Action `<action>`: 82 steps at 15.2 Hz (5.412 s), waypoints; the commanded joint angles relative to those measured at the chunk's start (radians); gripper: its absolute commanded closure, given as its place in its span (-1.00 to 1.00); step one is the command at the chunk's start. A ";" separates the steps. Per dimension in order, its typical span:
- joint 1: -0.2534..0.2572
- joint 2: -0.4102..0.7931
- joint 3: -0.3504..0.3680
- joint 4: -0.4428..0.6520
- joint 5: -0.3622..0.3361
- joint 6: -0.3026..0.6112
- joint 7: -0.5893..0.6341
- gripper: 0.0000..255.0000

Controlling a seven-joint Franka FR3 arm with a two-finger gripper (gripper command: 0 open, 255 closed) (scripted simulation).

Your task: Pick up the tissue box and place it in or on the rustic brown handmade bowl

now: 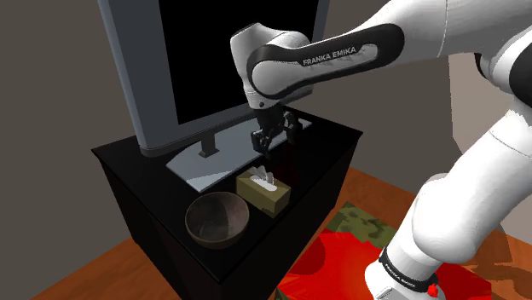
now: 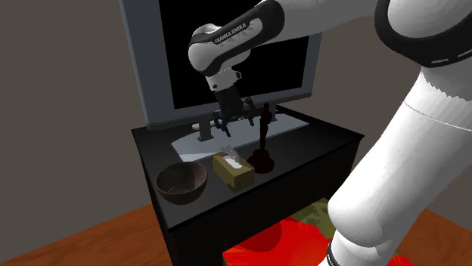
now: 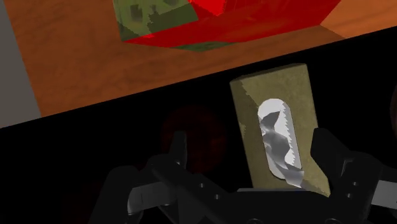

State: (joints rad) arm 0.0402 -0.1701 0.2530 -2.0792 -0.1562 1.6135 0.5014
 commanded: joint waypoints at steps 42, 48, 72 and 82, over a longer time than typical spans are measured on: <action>0.030 0.266 0.048 0.136 -0.132 -0.104 0.118 1.00; 0.031 0.244 0.049 0.190 -0.127 -0.176 0.096 1.00; 0.154 0.370 0.139 0.621 -0.092 -0.528 0.227 1.00; 0.345 0.631 0.193 1.026 -0.103 -0.715 0.426 1.00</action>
State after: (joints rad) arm 0.3824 0.4590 0.4452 -1.0471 -0.2621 0.8907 0.9188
